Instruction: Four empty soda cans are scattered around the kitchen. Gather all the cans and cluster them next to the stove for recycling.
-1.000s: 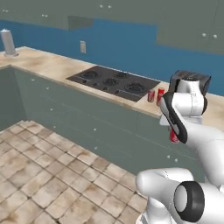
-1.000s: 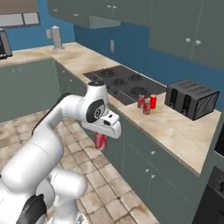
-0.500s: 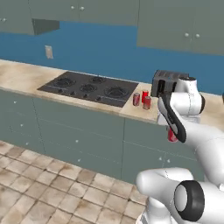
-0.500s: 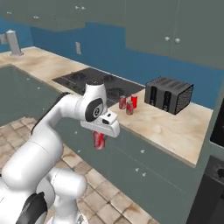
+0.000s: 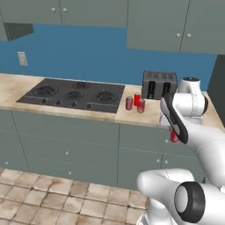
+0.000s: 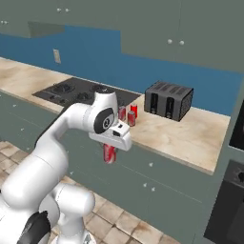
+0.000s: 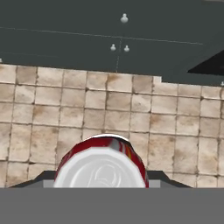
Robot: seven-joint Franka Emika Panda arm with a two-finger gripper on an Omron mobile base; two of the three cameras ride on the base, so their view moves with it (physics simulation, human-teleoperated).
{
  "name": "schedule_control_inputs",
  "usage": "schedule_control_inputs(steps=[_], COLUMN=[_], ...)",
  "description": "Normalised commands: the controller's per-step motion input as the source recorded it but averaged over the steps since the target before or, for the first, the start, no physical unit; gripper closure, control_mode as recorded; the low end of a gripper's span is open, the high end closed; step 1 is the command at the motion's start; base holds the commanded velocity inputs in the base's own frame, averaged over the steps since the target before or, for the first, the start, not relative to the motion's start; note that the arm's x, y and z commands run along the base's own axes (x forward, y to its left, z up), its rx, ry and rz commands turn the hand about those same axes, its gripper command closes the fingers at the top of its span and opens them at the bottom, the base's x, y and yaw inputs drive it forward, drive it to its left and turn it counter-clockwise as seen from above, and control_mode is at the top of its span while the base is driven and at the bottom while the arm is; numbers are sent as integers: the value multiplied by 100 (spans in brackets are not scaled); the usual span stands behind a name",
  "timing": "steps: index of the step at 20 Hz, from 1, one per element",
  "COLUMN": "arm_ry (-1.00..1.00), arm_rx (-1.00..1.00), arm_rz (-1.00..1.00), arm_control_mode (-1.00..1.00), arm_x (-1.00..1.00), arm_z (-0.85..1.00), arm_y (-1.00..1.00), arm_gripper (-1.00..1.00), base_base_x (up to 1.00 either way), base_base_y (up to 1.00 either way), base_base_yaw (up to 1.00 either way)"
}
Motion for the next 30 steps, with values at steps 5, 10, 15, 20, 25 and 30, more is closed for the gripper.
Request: schedule_control_inputs(steps=[5, 10, 15, 20, 25, 30], arm_ry=[0, 0, 0, 0, 0, 0], arm_rx=[0, 0, 0, 0, 0, 0], arm_rz=[0, 0, 0, 0, 0, 0], arm_control_mode=[100, 100, 100, 100, 100, 100], arm_x=[0, 0, 0, 0, 0, 0], arm_z=[0, 0, 0, 0, 0, 0], arm_y=[0, 0, 0, 0, 0, 0], arm_gripper=[100, 100, 100, 100, 100, 100], base_base_x=[41, 34, 43, 40, 45, 46], base_base_y=[38, 40, 33, 30, 29, 27], base_base_yaw=[-15, -7, -7, -5, -7, -8])
